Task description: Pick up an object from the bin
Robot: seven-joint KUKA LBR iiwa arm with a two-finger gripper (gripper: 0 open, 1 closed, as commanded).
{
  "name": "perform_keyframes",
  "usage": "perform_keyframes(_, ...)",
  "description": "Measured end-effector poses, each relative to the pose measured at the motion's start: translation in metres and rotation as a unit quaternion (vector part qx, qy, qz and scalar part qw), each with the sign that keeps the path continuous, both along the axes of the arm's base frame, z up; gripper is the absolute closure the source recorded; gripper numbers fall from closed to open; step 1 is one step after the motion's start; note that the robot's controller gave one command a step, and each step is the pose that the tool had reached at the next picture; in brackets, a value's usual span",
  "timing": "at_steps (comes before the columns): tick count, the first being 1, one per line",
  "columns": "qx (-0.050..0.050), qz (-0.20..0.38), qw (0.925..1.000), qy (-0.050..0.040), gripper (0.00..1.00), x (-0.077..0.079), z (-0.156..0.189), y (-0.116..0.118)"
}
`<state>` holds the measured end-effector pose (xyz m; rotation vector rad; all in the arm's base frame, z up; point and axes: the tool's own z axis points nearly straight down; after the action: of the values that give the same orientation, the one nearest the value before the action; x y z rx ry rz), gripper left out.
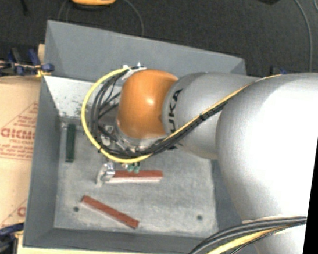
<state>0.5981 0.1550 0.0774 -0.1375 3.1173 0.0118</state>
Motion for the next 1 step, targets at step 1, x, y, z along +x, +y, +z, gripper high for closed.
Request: perform_keyframes(1, 0.001, 0.084, 0.9964, 0.0068, 1.00, -0.0060, 0.0034, -0.0663)
